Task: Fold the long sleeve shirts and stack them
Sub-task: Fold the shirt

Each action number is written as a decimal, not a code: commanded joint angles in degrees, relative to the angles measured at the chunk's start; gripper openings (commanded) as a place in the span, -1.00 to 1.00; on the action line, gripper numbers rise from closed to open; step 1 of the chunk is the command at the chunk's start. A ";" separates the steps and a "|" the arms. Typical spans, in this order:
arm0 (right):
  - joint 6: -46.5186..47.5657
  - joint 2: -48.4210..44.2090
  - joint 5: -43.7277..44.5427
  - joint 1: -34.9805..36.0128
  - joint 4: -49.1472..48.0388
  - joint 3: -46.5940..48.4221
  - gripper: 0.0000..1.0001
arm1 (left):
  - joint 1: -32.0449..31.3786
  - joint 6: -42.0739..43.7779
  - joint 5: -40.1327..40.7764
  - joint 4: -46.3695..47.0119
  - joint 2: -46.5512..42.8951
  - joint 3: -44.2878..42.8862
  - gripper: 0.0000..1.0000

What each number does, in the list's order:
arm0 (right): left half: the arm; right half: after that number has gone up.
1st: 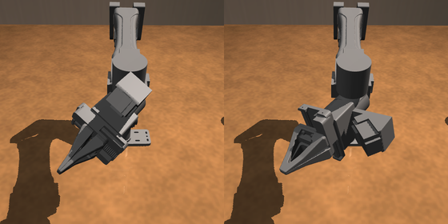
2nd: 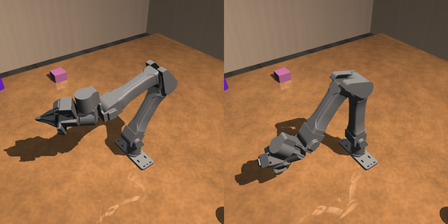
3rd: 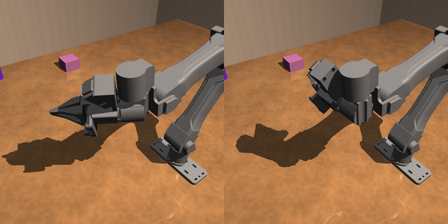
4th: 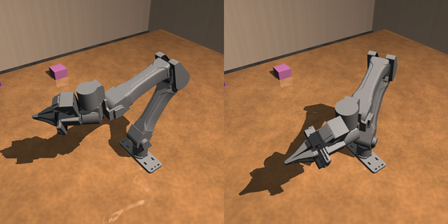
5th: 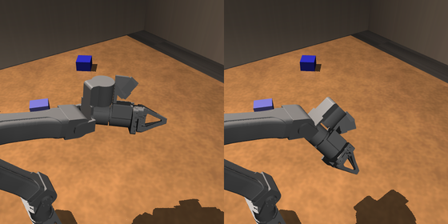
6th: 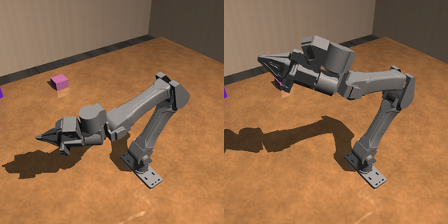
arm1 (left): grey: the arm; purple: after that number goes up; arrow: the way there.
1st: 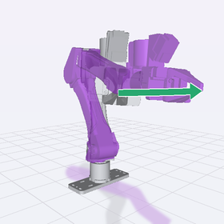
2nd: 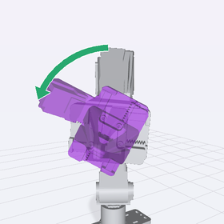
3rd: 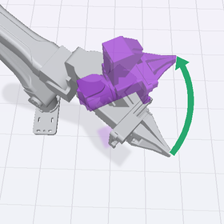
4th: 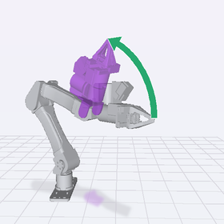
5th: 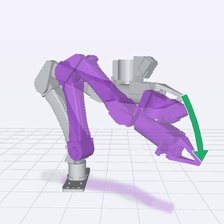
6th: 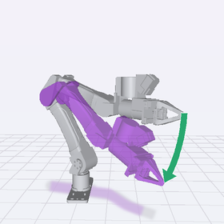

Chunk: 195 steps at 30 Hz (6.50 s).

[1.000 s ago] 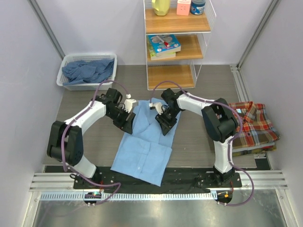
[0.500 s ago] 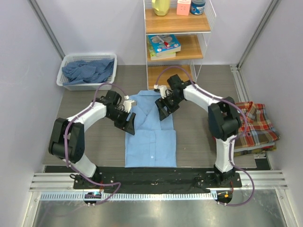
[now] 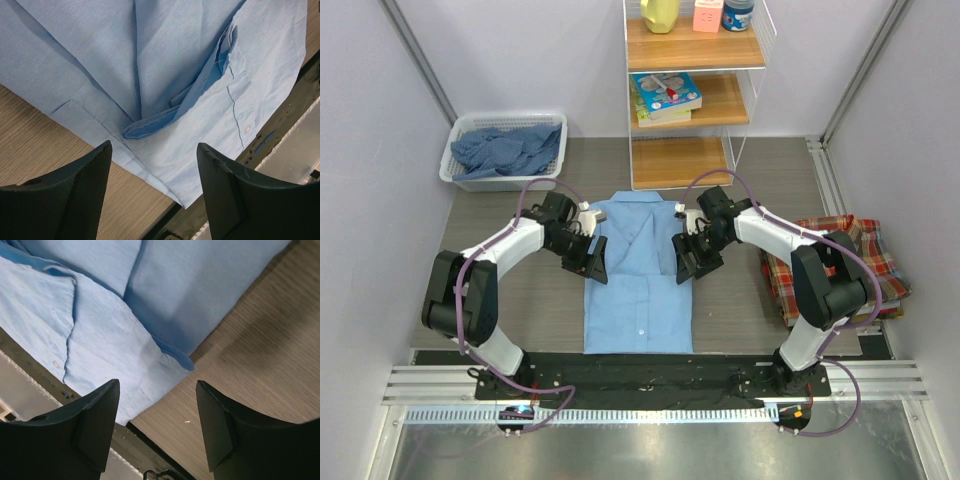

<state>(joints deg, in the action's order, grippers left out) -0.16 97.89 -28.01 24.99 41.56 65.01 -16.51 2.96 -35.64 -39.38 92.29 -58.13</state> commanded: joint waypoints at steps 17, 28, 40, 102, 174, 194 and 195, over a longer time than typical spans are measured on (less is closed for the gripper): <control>-3.79 4.77 -5.04 1.99 -3.33 1.87 0.05 | -0.89 -1.64 -1.10 1.76 2.01 0.65 0.30; -2.39 3.28 -7.93 2.34 -3.68 1.96 -0.63 | -1.06 -1.29 -4.88 1.85 1.93 0.65 -0.52; 2.00 -1.03 -15.76 3.04 -8.07 1.08 -0.98 | -0.10 -0.06 -2.16 -5.89 -7.64 0.21 -1.00; 3.33 17.24 -12.59 6.82 -18.27 10.92 -0.45 | -61.71 24.46 58.22 29.69 -9.42 20.60 0.14; 15.63 21.21 -7.94 6.20 -10.53 14.89 -0.15 | -13.90 31.32 -1.79 -13.53 -6.85 -8.32 0.18; -9.65 14.97 -24.10 2.60 -17.63 14.80 -0.29 | -14.95 44.49 -10.50 -2.55 -3.00 -3.13 0.39; -12.12 15.14 -26.46 2.60 -19.74 13.92 -0.34 | -15.13 45.37 -10.42 -2.03 -2.04 -3.31 0.38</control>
<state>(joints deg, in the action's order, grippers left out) -0.78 113.91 -45.39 27.22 28.95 79.48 -31.27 42.61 -42.35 -46.81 88.62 -61.52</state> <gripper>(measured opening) 0.368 0.691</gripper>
